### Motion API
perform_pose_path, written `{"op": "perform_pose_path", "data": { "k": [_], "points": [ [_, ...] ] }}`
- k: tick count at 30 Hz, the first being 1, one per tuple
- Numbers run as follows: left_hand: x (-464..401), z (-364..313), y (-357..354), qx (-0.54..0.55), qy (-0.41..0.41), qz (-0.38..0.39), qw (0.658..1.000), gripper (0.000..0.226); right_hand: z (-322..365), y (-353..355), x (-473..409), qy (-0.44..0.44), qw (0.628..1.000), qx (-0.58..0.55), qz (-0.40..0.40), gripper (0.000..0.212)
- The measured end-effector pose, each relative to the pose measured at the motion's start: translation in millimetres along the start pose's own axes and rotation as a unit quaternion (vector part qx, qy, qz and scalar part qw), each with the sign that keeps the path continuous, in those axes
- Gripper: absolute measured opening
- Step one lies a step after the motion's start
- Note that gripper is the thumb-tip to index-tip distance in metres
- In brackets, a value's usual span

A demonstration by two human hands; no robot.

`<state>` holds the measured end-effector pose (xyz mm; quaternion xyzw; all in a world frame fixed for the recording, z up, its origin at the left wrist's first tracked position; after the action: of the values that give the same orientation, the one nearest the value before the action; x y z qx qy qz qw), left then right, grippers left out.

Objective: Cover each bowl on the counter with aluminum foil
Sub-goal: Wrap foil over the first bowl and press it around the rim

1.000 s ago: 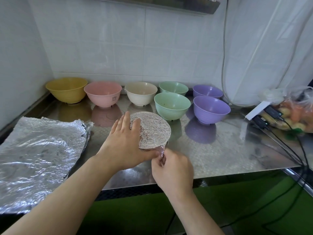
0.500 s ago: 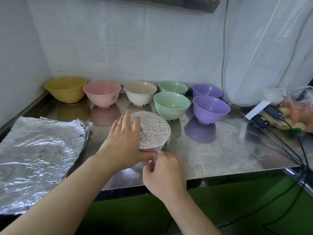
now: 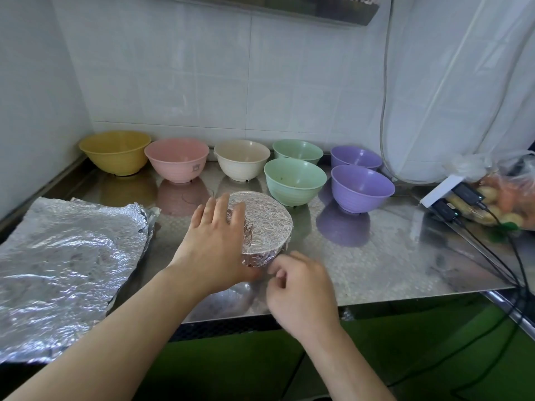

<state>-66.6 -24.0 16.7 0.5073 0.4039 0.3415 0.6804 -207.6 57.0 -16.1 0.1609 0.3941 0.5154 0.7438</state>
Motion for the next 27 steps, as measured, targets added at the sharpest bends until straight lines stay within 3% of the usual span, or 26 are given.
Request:
{"op": "perform_pose_path", "data": {
  "k": [3,7,12,27],
  "points": [
    [-1,0,0,-0.010,-0.003,-0.001,1.000,0.134,-8,23,-2,0.016,0.989,-0.106,-0.098,0.026],
    [-2,0,-1,-0.019,-0.008,0.009,1.000,0.138,0,38,-15,0.111,0.972,-0.199,-0.055,0.032],
    [-2,1,-2,-0.019,-0.014,0.009,1.000,0.140,-3,37,-26,0.159,0.967,-0.191,-0.052,0.019],
    [-1,1,-2,-0.009,-0.022,0.002,1.000,0.138,-7,32,-32,0.152,0.970,-0.190,-0.024,0.016]
  ]
}}
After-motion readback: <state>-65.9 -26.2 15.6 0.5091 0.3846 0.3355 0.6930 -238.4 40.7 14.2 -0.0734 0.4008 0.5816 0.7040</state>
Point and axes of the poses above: each hand's wrist, its own x-axis away from the middle knuckle, its own y-axis out of the back of the hand, z = x × y, the point moved 6 cm from there along -x, towards the middle knuckle, and after that the axes turned 13 degrees about -x, right-handed, at the moved point
